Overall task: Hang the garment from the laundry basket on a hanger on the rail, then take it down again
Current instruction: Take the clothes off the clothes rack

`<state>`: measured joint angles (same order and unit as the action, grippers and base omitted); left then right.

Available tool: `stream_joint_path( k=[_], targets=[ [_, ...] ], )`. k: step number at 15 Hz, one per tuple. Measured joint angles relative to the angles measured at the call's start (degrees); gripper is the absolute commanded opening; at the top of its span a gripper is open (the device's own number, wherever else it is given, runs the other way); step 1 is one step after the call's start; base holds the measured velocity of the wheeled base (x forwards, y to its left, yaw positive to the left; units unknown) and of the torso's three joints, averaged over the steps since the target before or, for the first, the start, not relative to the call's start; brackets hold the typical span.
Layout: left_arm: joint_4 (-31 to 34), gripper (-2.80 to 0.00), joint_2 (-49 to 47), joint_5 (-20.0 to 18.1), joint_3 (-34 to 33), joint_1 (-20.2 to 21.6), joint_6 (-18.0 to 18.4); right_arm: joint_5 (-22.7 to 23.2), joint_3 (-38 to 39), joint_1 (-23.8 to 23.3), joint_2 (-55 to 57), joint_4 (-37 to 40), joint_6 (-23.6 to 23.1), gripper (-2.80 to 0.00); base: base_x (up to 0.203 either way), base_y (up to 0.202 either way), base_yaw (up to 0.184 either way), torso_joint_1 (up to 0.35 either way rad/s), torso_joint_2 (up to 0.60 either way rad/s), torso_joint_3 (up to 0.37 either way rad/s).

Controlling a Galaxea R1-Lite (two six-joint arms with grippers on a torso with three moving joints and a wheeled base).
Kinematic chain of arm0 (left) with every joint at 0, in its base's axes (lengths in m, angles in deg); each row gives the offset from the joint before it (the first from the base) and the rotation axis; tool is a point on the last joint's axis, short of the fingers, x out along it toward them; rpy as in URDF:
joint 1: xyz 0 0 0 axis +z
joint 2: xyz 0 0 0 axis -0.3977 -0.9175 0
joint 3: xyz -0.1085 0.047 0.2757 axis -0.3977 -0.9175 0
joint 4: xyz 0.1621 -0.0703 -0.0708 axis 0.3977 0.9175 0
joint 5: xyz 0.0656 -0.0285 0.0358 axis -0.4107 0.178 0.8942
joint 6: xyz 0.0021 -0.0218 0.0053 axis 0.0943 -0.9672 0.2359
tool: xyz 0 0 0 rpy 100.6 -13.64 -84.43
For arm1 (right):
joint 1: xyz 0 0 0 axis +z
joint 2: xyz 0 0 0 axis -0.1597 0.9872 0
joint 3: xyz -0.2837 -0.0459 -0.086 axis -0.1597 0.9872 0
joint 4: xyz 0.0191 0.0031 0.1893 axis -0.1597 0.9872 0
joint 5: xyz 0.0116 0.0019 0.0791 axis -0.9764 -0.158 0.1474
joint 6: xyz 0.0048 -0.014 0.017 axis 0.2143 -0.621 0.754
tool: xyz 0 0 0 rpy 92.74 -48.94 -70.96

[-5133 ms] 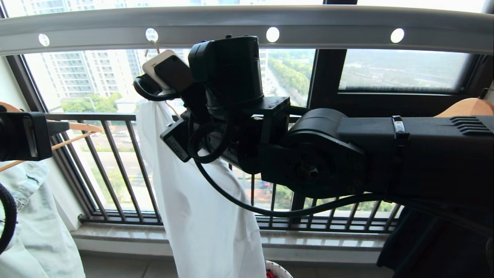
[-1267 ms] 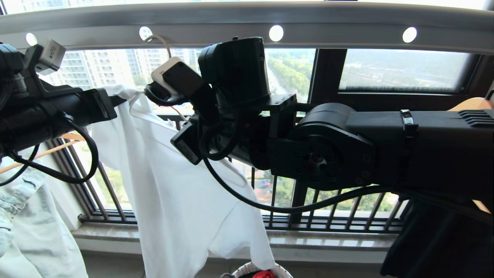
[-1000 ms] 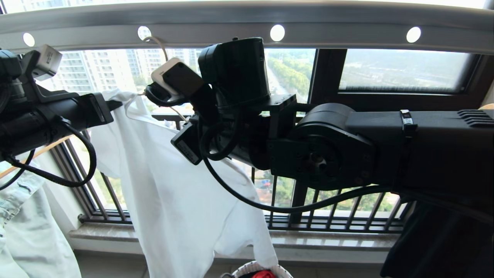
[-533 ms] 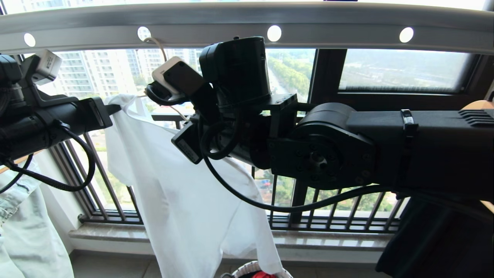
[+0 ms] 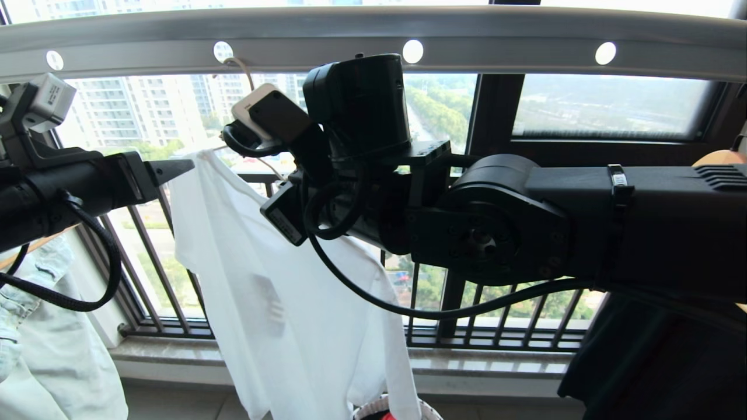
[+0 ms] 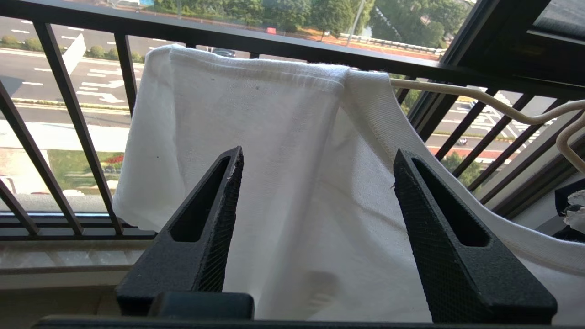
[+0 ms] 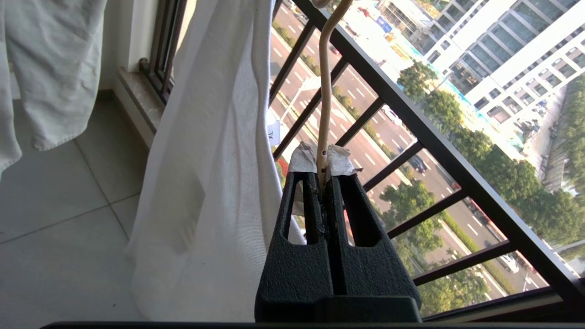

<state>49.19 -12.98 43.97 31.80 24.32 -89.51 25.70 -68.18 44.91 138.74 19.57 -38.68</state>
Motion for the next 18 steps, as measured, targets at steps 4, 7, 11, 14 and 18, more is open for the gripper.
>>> stream_joint_path(
  k=[4,7,11,14,18],
  targets=[
    [4.94,-2.8,8.76,0.02,-5.3,-0.15,0.04,0.01,0.0,0.1,0.15,-0.07,0.02,-2.8,0.0,0.0,0.0,0.0,0.0,0.0],
    [8.91,-2.8,16.95,0.04,-9.38,-0.15,-0.07,-0.02,0.0,0.04,0.17,-0.06,-0.07,-2.8,0.0,0.0,0.0,0.0,0.0,0.0],
    [19.66,-2.8,27.51,-1.54,-11.63,-0.15,-0.28,-0.04,0.0,0.02,0.17,-0.13,-1.03,0.0,0.0,0.0,0.0,0.0,0.0,0.0],
    [21.56,-2.8,31.61,-3.51,-12.89,-0.14,-0.46,-0.2,0.06,0.13,-0.02,-0.11,-1.05,0.0,0.0,0.0,0.0,0.0,0.0,0.0],
    [21.62,-2.8,33.01,-3.54,-15.39,-0.12,-0.44,-0.22,4.81,1.84,-4.22,-1.43,-0.62,0.0,0.0,0.0,0.0,0.0,0.0,0.0]
  ],
)
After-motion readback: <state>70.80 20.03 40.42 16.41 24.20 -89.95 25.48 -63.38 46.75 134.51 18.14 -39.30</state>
